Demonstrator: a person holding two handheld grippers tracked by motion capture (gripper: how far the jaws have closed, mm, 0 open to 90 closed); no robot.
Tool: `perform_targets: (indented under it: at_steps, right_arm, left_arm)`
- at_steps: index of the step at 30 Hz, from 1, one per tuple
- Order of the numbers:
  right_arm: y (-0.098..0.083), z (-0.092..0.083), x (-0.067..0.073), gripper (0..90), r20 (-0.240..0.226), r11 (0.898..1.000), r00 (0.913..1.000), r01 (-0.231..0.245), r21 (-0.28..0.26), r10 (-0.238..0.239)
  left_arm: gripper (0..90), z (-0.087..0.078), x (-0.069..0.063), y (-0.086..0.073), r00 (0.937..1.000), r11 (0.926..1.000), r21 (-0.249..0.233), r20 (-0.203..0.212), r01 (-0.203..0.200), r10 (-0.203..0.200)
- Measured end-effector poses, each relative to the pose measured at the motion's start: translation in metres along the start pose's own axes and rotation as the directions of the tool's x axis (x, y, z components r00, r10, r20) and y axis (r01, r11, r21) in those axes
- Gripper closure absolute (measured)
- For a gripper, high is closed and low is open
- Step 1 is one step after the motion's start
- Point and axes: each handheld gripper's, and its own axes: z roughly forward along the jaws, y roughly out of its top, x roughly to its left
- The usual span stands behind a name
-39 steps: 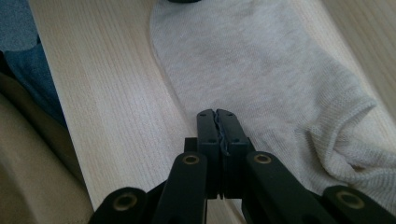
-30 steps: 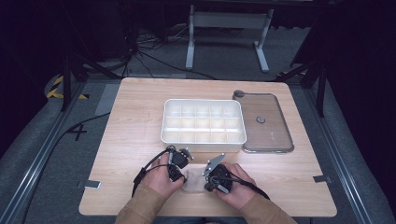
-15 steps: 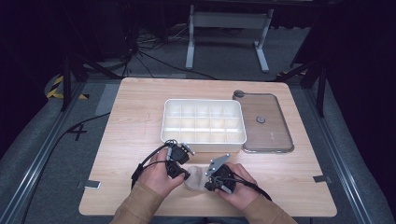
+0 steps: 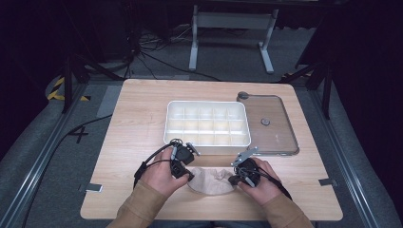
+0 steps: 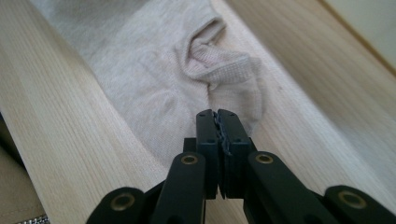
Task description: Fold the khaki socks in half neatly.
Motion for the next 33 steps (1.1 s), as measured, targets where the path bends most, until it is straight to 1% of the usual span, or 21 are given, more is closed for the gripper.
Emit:
perform_targets:
  at_steps: [2, 3, 5, 7, 8, 9, 10, 11, 12, 14, 15, 16, 19, 21, 22, 23, 24, 25, 26, 29, 33]
  right_arm:
    - [0.000, 0.001, -0.001, 88.6, -0.005, 1.000, 1.0000, -0.008, -0.005, 0.008]
    - [-0.001, 0.001, -0.001, 88.8, -0.012, 1.000, 0.9998, -0.014, -0.009, 0.014]
    - [0.000, 0.001, 0.000, 88.9, -0.007, 1.000, 1.0000, -0.002, -0.005, 0.002]
    - [0.000, 0.001, 0.000, 89.0, -0.006, 1.000, 1.0000, -0.002, -0.005, 0.002]
    - [0.000, 0.001, 0.000, 89.0, -0.006, 1.000, 1.0000, -0.001, -0.005, 0.001]
    - [0.000, 0.002, 0.000, 89.0, -0.005, 1.000, 1.0000, 0.001, -0.006, -0.001]
    - [0.000, 0.002, 0.000, 89.1, -0.005, 1.000, 1.0000, 0.001, -0.006, -0.001]
    - [0.000, 0.002, 0.001, 89.1, -0.005, 1.000, 1.0000, 0.002, -0.008, -0.002]
    - [0.000, 0.002, 0.001, 89.1, -0.013, 1.000, 0.9999, 0.001, -0.012, -0.001]
    - [0.001, 0.004, 0.004, 89.0, -0.022, 1.000, 0.9997, 0.013, -0.024, -0.014]
    - [0.002, 0.005, 0.006, 89.0, -0.016, 1.000, 0.9998, 0.015, -0.026, -0.015]
    - [0.002, 0.005, 0.007, 89.0, -0.016, 0.999, 0.9997, 0.018, -0.028, -0.019]
    - [0.004, 0.008, 0.014, 89.1, -0.011, 0.999, 0.9995, 0.028, -0.036, -0.029]
    - [0.005, 0.009, 0.016, 89.1, -0.013, 0.999, 0.9995, 0.028, -0.039, -0.028]
    - [0.005, 0.010, 0.018, 89.0, -0.010, 0.999, 0.9994, 0.032, -0.043, -0.033]
    - [0.005, 0.010, 0.020, 89.0, -0.009, 0.998, 0.9995, 0.030, -0.046, -0.031]
    - [0.006, 0.011, 0.022, 89.0, -0.005, 0.998, 0.9996, 0.026, -0.050, -0.027]
    - [0.006, 0.012, 0.023, 88.9, -0.006, 0.998, 0.9997, 0.023, -0.056, -0.024]
    - [0.006, 0.012, 0.024, 88.7, -0.003, 0.998, 0.9996, 0.027, -0.063, -0.028]
    - [0.006, 0.014, 0.028, 88.5, 0.012, 0.996, 0.9994, 0.034, -0.080, -0.033]
    - [0.005, 0.015, 0.030, 88.4, 0.012, 0.995, 0.9993, 0.035, -0.095, -0.034]
  left_arm:
    - [84.1, 0.000, -0.001, 0.001, 1.0000, 1.0000, 0.002, 0.000, 0.007, -0.007]
    - [84.1, 0.000, -0.001, 0.001, 1.0000, 1.0000, -0.004, -0.001, -0.006, 0.006]
    - [84.1, -0.001, -0.002, 0.002, 1.0000, 0.9999, -0.008, 0.003, -0.006, 0.006]
    - [84.1, -0.001, -0.003, 0.003, 1.0000, 0.9999, -0.010, 0.004, -0.008, 0.008]
    - [84.1, -0.001, -0.003, 0.004, 0.9998, 0.9998, -0.013, 0.003, -0.018, 0.018]
    - [84.1, -0.001, -0.003, 0.004, 0.9998, 0.9997, -0.016, 0.003, -0.020, 0.020]
    - [84.2, -0.002, -0.005, 0.004, 0.9999, 0.9998, -0.013, 0.001, -0.015, 0.015]
    - [84.1, -0.002, -0.004, 0.004, 0.9998, 0.9996, -0.022, 0.003, -0.020, 0.020]
    - [84.1, -0.002, -0.005, 0.005, 0.9998, 0.9995, -0.025, 0.001, -0.017, 0.017]
    - [84.1, -0.003, -0.007, 0.006, 0.9998, 0.9996, -0.022, 0.003, -0.020, 0.020]
    - [84.1, -0.003, -0.007, 0.006, 0.9994, 0.9990, -0.026, 0.002, -0.035, 0.035]
    - [84.1, -0.003, -0.008, 0.007, 0.9996, 0.9991, -0.031, 0.002, -0.030, 0.030]
    - [84.1, -0.002, -0.010, 0.009, 0.9992, 0.9989, -0.027, 0.002, -0.039, 0.039]
    - [84.1, -0.002, -0.011, 0.010, 0.9992, 0.9986, -0.034, 0.004, -0.041, 0.041]
    - [84.1, -0.001, -0.012, 0.011, 0.9987, 0.9981, -0.036, 0.005, -0.050, 0.051]
    - [84.1, 0.000, -0.013, 0.012, 0.9987, 0.9983, -0.028, 0.002, -0.051, 0.051]
    - [84.1, 0.001, -0.014, 0.013, 0.9985, 0.9981, -0.031, 0.001, -0.054, 0.054]
    - [84.1, 0.002, -0.015, 0.014, 0.9982, 0.9979, -0.027, 0.007, -0.059, 0.059]
    - [84.1, 0.003, -0.016, 0.014, 0.9984, 0.9980, -0.029, 0.006, -0.056, 0.057]
    - [84.1, 0.005, -0.018, 0.017, 0.9977, 0.9975, -0.021, 0.007, -0.067, 0.067]
    - [84.1, 0.010, -0.022, 0.022, 0.9965, 0.9966, -0.014, 0.015, -0.082, 0.082]
